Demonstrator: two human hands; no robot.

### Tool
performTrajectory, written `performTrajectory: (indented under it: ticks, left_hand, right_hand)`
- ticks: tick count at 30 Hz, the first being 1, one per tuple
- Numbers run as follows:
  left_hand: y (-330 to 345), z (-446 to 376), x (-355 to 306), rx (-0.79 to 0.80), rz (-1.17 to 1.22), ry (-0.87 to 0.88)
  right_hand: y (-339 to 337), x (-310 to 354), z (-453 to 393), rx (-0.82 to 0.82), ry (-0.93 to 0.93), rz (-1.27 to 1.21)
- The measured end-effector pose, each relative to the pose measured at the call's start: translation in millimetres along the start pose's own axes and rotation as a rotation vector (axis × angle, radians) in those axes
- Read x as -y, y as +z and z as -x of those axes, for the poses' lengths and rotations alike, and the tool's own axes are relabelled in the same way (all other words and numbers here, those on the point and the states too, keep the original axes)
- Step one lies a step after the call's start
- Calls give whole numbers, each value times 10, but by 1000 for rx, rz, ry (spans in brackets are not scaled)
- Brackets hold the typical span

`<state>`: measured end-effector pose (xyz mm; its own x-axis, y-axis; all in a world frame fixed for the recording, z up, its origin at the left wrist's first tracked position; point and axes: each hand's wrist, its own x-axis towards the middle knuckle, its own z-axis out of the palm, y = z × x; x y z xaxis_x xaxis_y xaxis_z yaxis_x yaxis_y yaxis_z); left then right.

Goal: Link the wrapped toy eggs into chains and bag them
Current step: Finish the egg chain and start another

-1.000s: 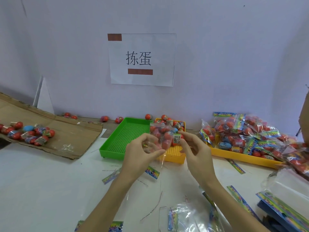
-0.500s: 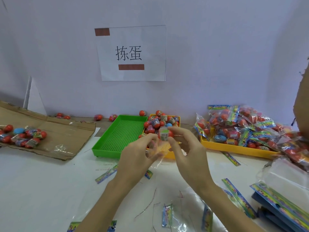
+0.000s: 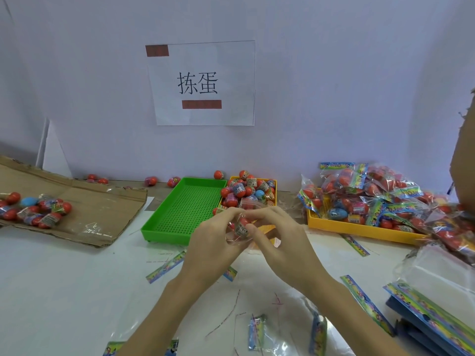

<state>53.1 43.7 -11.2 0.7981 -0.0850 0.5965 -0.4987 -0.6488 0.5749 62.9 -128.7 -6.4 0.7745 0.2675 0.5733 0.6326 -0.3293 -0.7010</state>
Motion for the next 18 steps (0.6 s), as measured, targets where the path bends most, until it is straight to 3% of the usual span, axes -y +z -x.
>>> performTrajectory:
  ticks: [11, 18]
  left_hand:
    - [6, 25, -36, 33, 39, 41]
    - [-15, -18, -16, 219, 94, -4]
  right_hand:
    - [23, 13, 1, 108, 15, 77]
    - [-28, -7, 11, 74, 19, 190]
